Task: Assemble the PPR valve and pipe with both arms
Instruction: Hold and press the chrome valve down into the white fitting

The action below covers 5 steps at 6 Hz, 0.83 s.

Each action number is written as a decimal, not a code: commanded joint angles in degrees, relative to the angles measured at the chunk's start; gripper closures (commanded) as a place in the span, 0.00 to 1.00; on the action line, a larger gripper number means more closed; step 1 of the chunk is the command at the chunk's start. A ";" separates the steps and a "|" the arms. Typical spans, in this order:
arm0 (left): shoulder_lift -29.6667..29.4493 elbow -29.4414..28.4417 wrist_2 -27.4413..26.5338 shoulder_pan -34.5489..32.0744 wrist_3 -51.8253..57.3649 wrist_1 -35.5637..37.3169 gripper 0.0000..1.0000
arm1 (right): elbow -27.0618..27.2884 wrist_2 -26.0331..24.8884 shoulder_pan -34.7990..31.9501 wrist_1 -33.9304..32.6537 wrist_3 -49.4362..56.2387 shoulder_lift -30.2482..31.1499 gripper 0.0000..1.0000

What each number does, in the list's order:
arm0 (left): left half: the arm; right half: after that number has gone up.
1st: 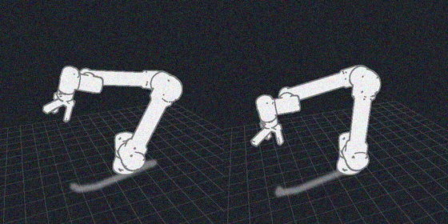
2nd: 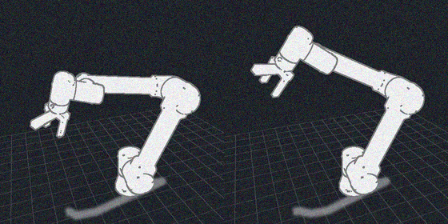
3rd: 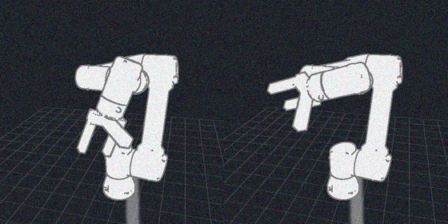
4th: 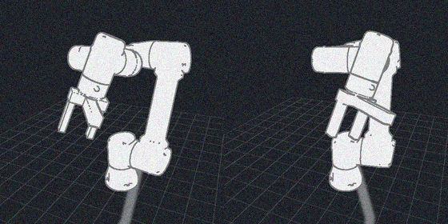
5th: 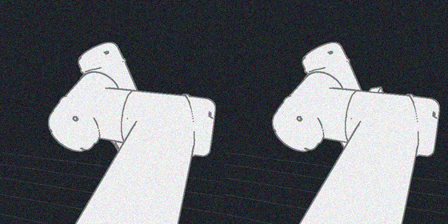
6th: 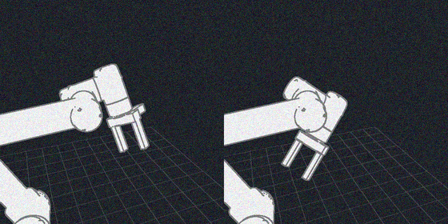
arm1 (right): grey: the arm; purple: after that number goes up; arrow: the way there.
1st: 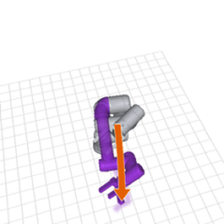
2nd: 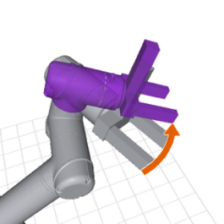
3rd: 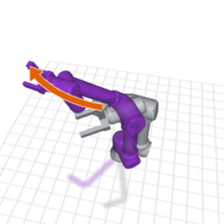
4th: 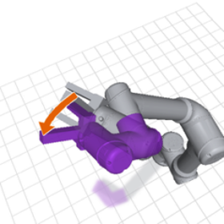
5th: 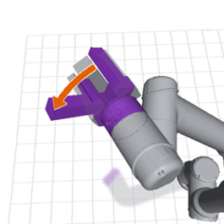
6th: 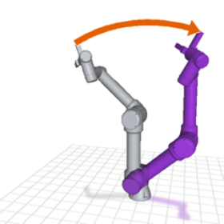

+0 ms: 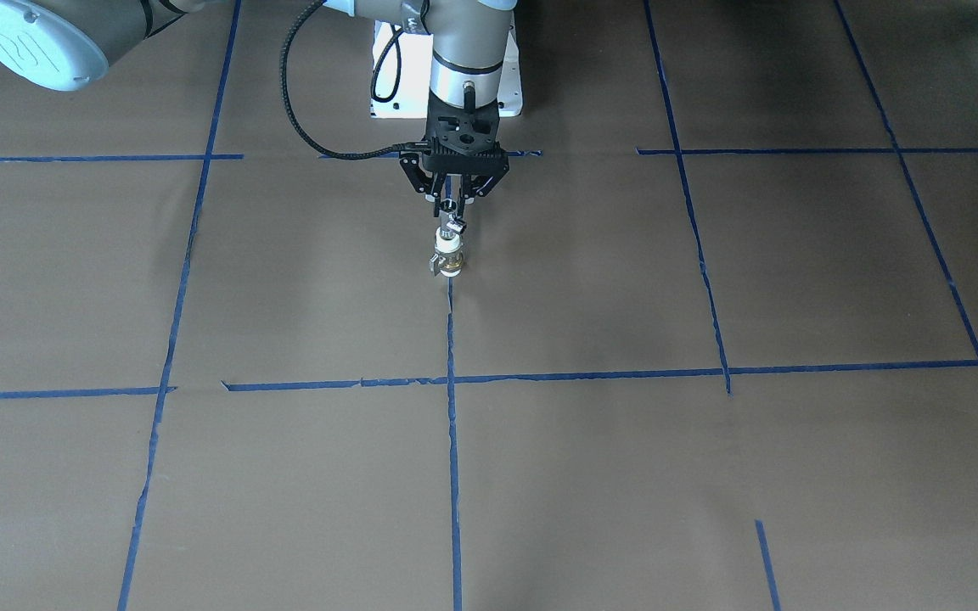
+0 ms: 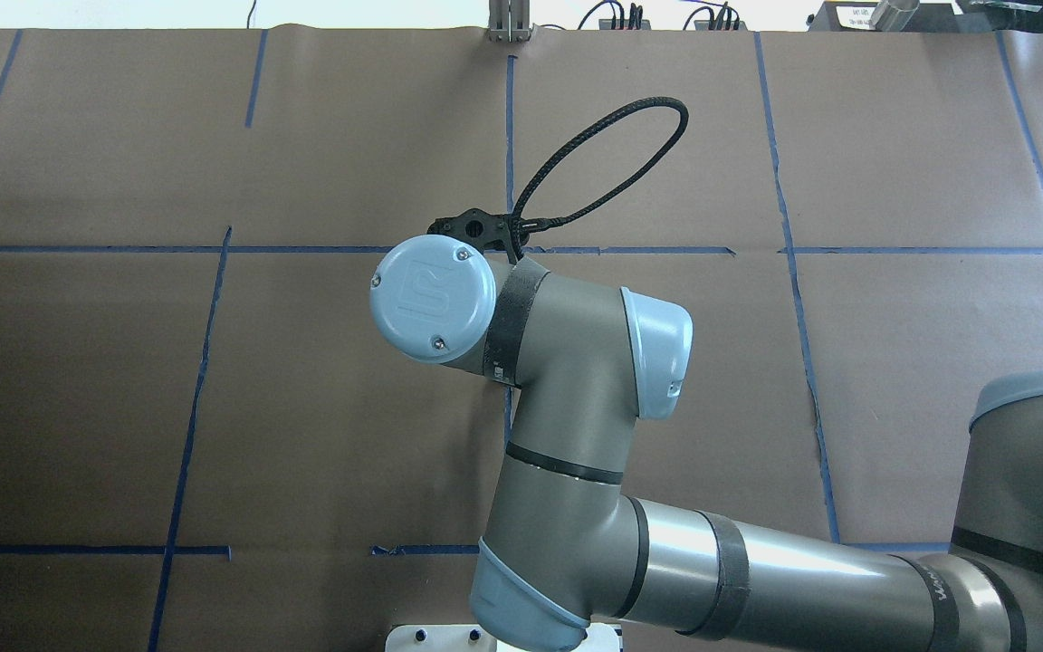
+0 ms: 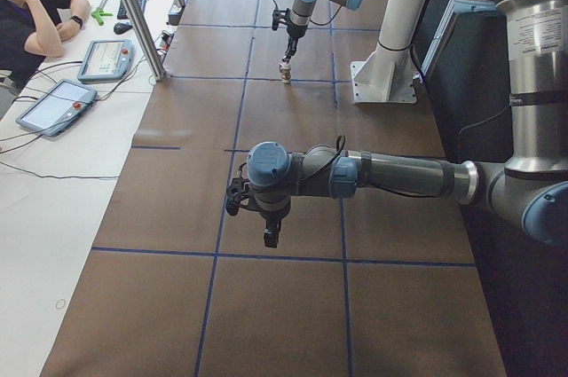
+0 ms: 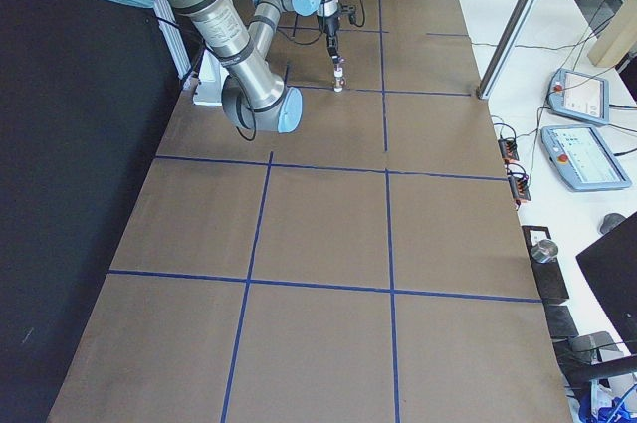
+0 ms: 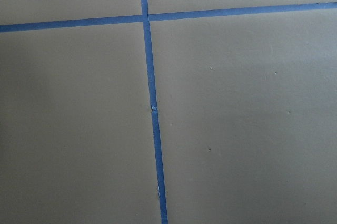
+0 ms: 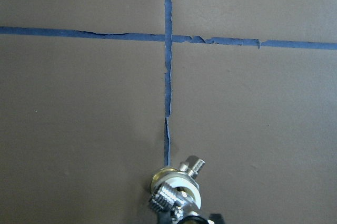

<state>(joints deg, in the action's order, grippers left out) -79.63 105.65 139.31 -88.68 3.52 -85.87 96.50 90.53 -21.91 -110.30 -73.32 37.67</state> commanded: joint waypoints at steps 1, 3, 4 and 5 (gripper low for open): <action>0.00 0.08 0.00 0.00 0.00 0.00 0.00 | 0.00 0.00 0.12 -0.09 0.02 0.39 1.00; 0.00 0.08 0.00 0.00 0.00 0.00 0.00 | -0.09 0.00 0.38 0.09 0.02 0.48 1.00; 0.00 0.09 0.09 0.00 0.00 0.00 0.00 | -0.09 -0.09 0.56 0.18 0.02 0.39 1.00; 0.00 0.09 0.00 0.00 0.00 0.00 0.00 | -0.26 -0.09 0.56 0.35 0.02 0.39 1.00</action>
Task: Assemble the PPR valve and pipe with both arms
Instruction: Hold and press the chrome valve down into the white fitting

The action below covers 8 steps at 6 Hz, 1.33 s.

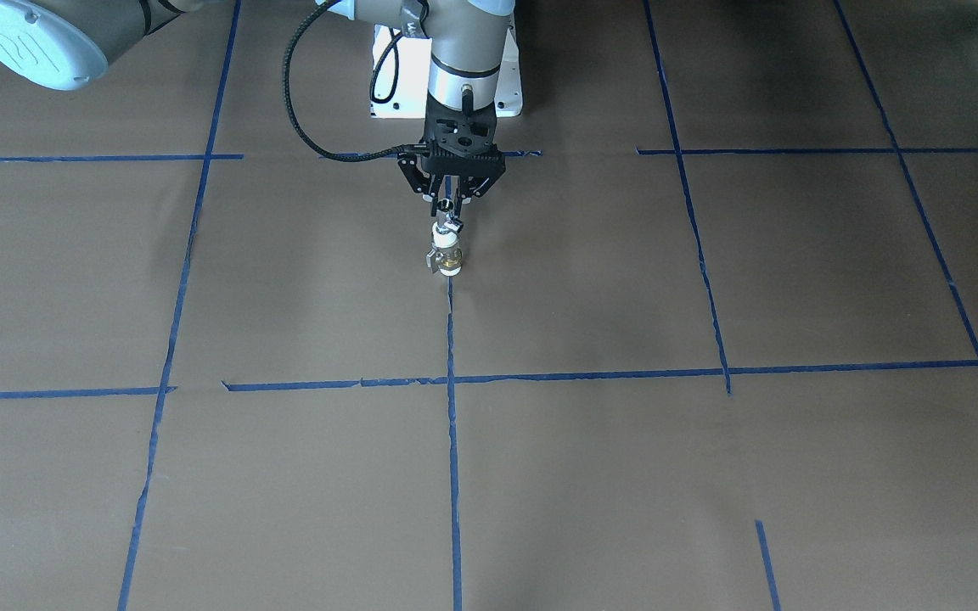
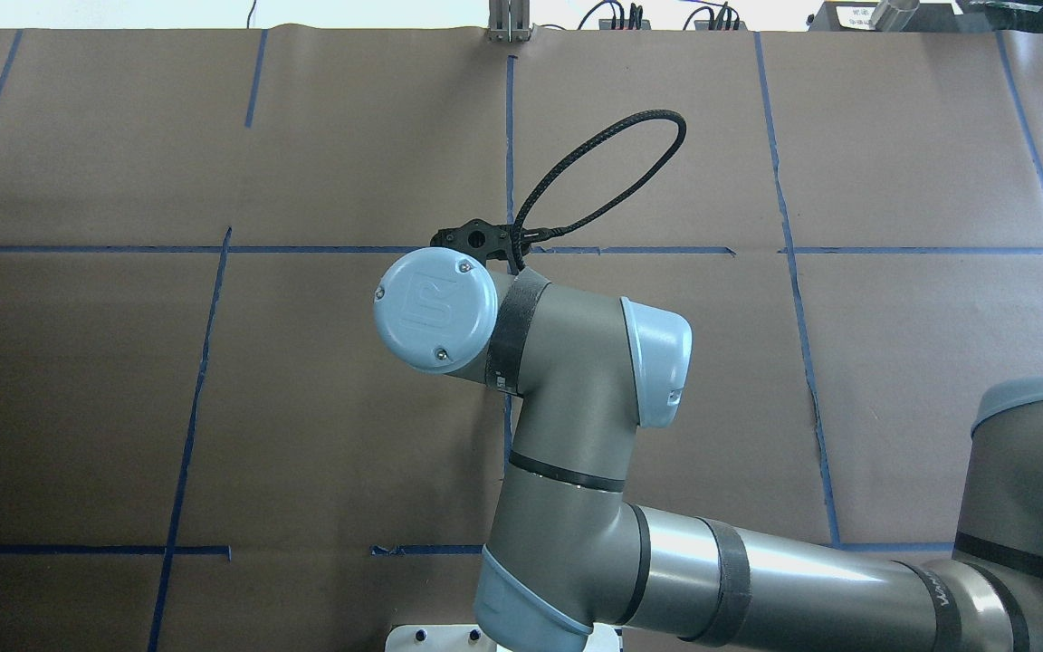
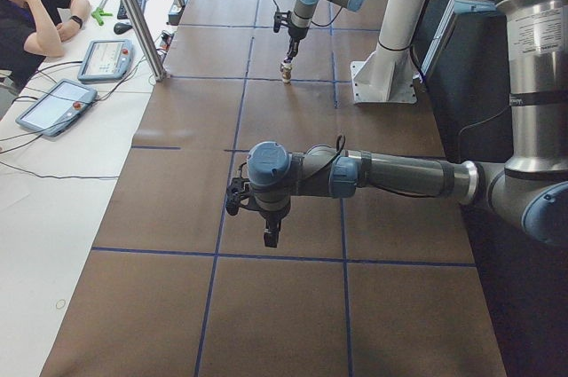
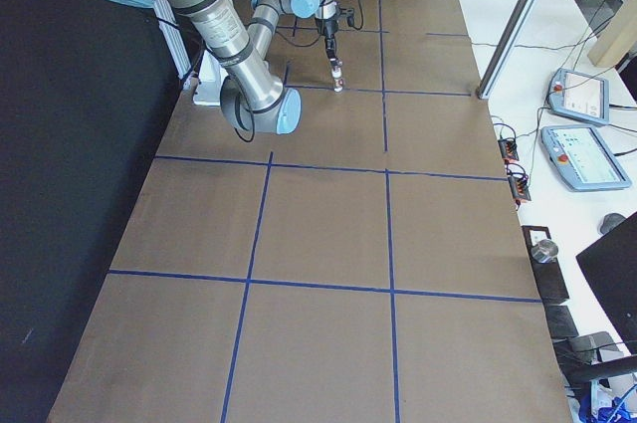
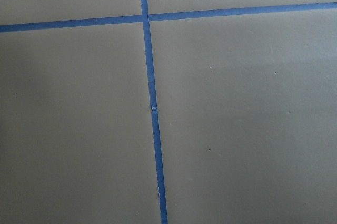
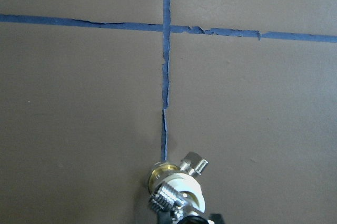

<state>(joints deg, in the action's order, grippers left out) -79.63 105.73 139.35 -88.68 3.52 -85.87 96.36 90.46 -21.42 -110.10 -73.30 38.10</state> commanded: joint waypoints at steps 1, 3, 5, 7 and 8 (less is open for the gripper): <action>0.00 0.01 -0.04 0.00 -0.09 0.00 0.00 | -0.38 -0.02 0.06 0.15 0.00 0.05 1.00; 0.00 0.01 -0.04 -0.09 0.00 -0.09 0.00 | -0.91 -0.37 0.06 0.32 0.09 -0.04 1.00; -0.09 0.01 -0.04 0.00 -0.09 0.00 0.00 | -0.91 -0.37 0.06 0.41 0.00 -0.13 1.00; -0.09 -0.08 -0.04 0.00 -0.09 0.00 0.00 | -1.00 -0.37 0.06 1.72 -0.09 -0.13 0.90; -0.09 -0.08 -0.04 0.00 -0.09 0.00 0.00 | -1.34 -0.37 0.06 2.17 -0.09 -0.04 0.79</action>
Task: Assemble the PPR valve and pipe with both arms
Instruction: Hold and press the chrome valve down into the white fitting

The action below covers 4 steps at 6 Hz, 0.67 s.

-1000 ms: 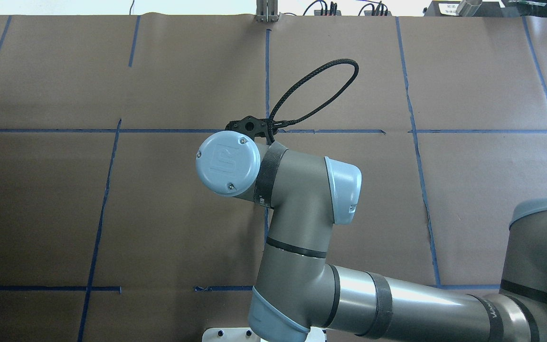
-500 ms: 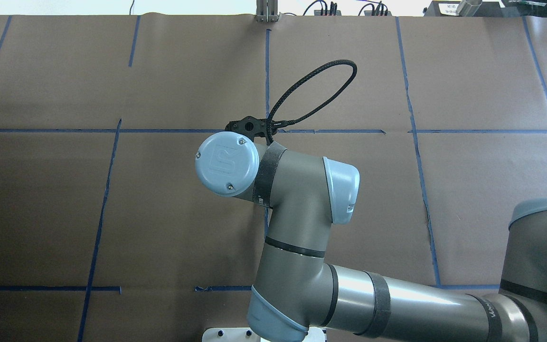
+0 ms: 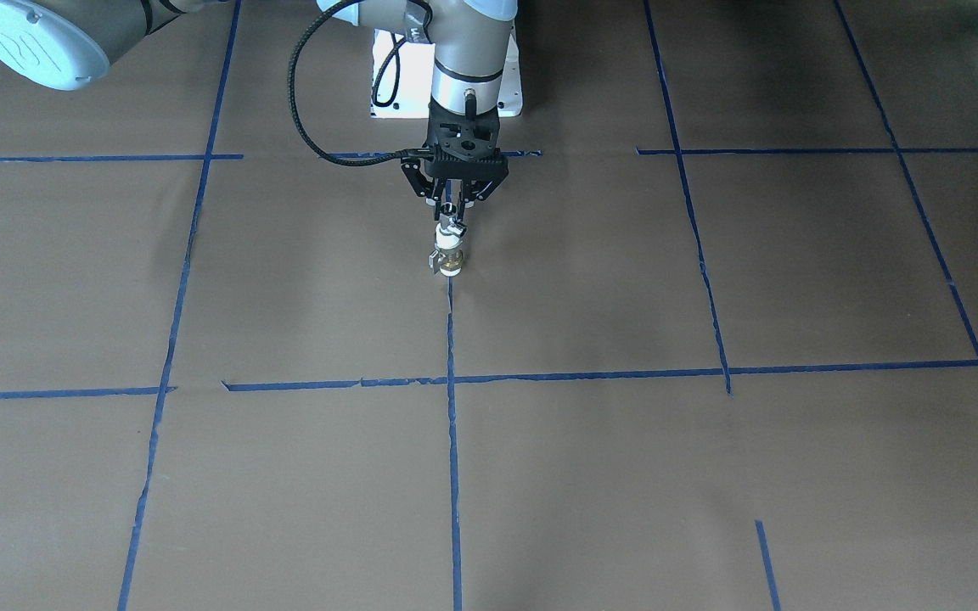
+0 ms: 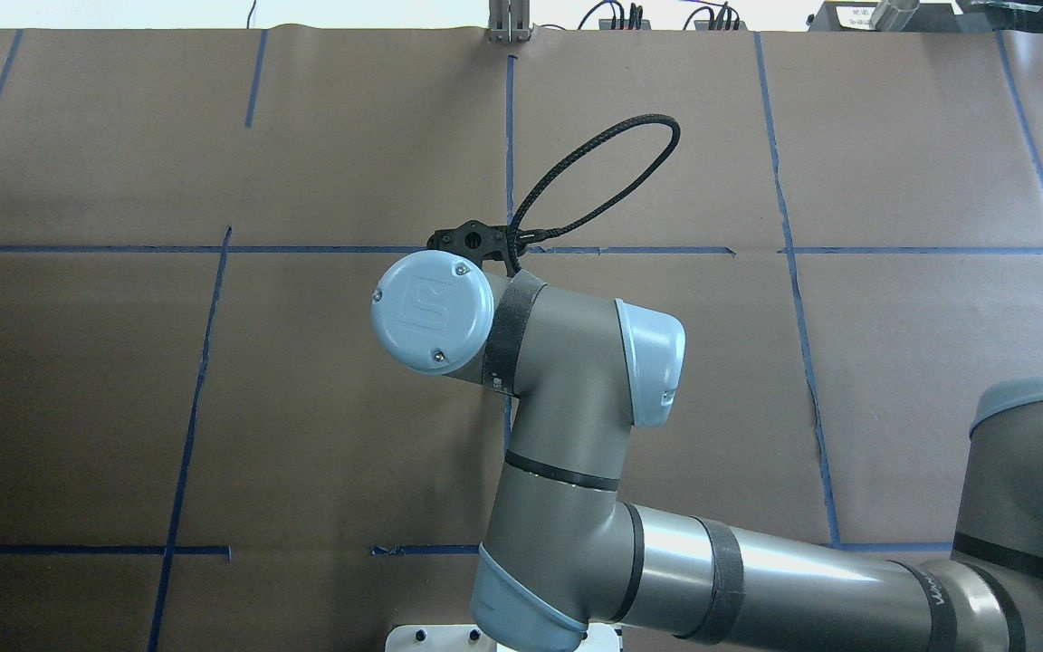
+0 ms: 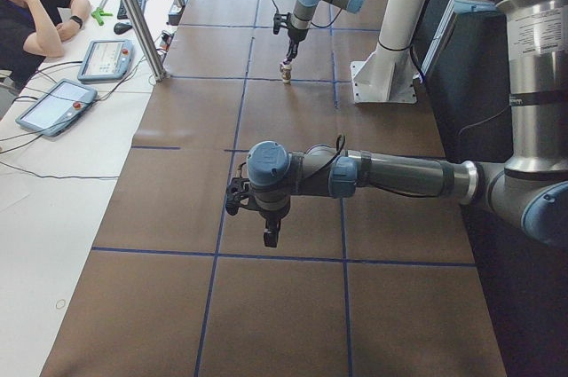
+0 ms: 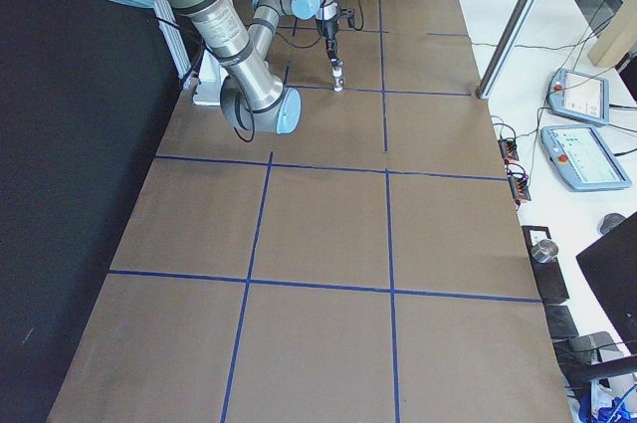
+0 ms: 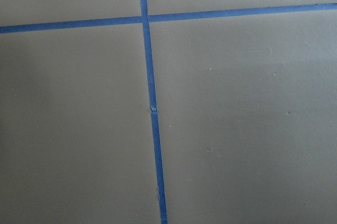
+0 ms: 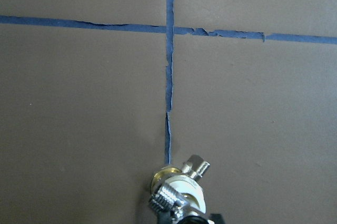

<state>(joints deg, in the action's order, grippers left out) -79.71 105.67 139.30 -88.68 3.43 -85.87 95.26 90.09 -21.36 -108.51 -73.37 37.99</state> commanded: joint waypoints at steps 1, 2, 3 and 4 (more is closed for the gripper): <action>0.00 -0.03 0.00 0.00 0.00 0.00 0.00 | -0.25 0.09 0.00 0.84 0.15 0.15 0.70; 0.00 -0.03 0.00 0.00 0.00 0.00 0.00 | -0.25 0.09 0.00 0.84 0.16 0.16 0.70; 0.00 -0.03 0.00 -0.09 0.00 0.00 0.00 | -0.25 0.09 0.00 0.84 0.16 0.24 0.69; 0.00 -0.03 0.00 0.00 0.00 0.00 0.00 | -0.25 0.09 0.00 0.84 0.50 0.42 0.57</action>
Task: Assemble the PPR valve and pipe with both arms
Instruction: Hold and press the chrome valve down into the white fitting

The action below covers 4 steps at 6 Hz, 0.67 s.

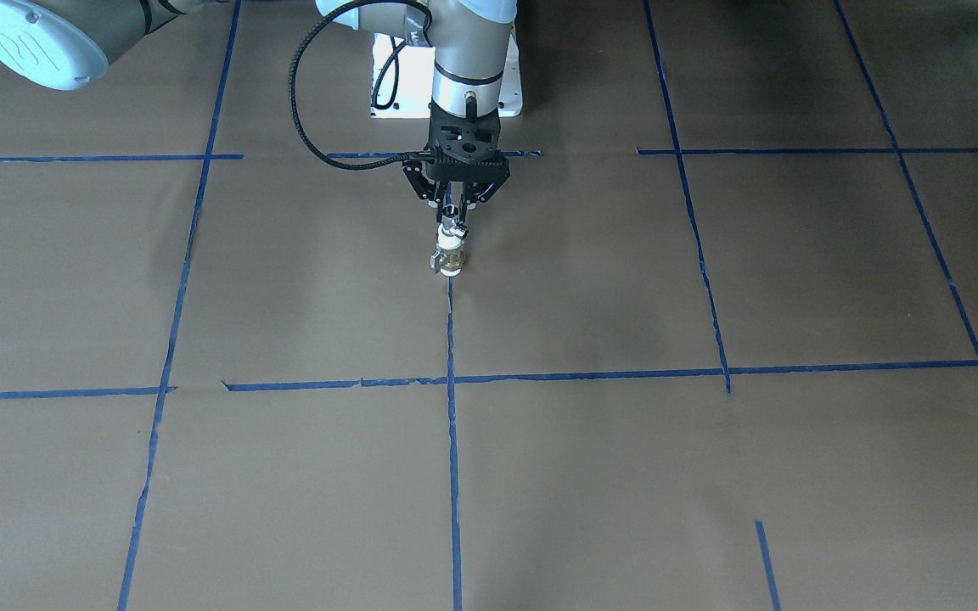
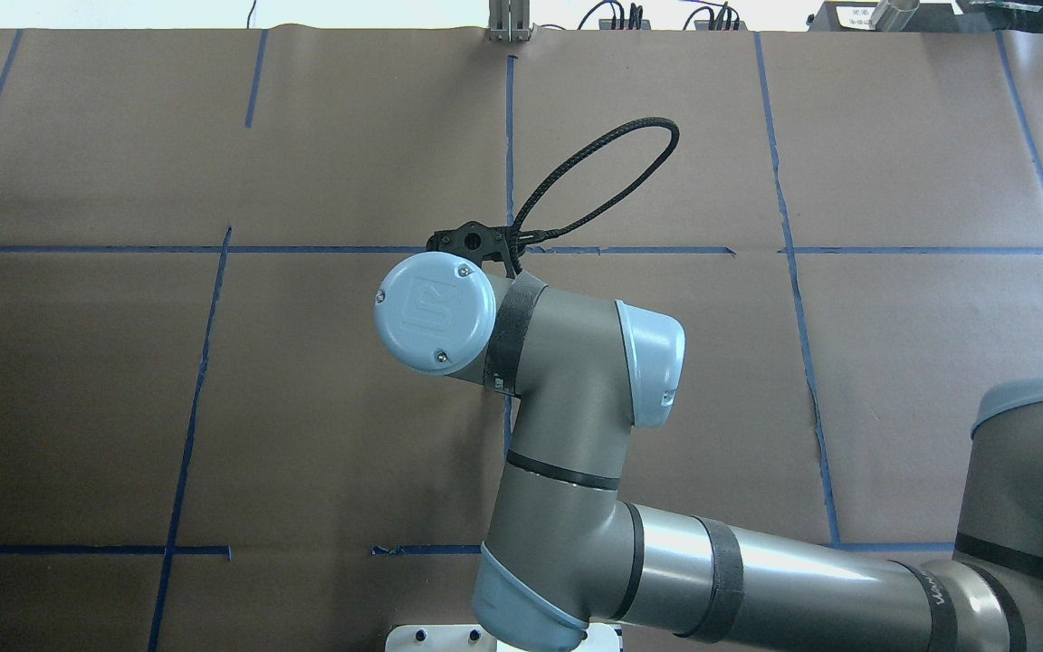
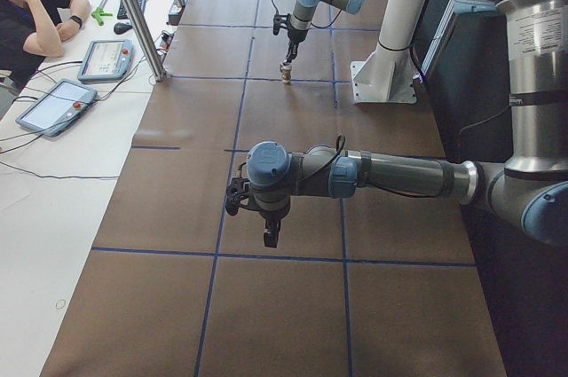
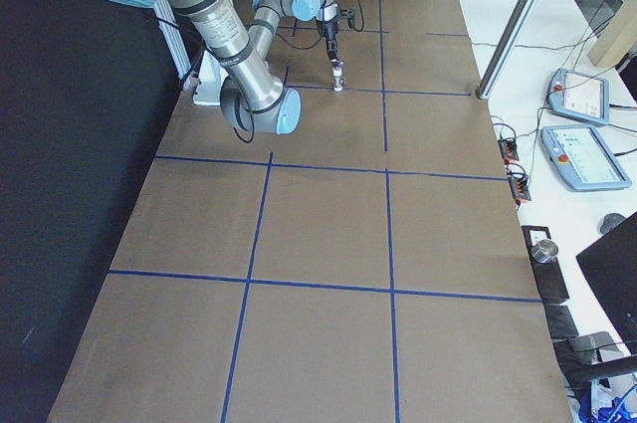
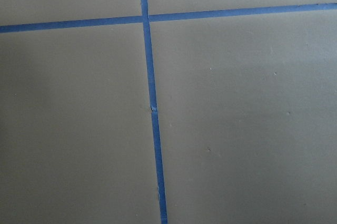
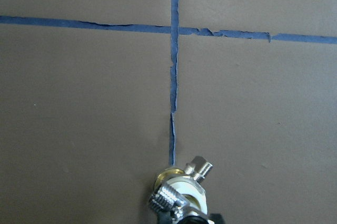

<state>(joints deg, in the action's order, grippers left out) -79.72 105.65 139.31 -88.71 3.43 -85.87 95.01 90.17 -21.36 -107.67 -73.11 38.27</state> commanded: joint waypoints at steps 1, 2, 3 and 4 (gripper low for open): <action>0.00 0.09 0.00 -0.06 0.00 0.00 0.00 | 0.00 0.00 0.00 0.01 -0.02 0.23 0.04; 0.00 0.09 0.00 -0.06 0.00 0.00 0.00 | 0.00 0.00 0.00 0.01 -0.10 0.23 0.03; 0.00 0.09 0.00 -0.06 0.00 0.00 0.00 | 0.08 0.00 0.00 0.01 -0.02 0.23 0.03; 0.00 0.09 0.00 -0.06 0.00 0.00 0.00 | 0.95 0.35 -0.44 0.01 0.77 0.05 0.01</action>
<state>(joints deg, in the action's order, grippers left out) -79.72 105.73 139.31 -88.77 3.43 -85.87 95.35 90.28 -21.49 -107.67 -72.89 38.44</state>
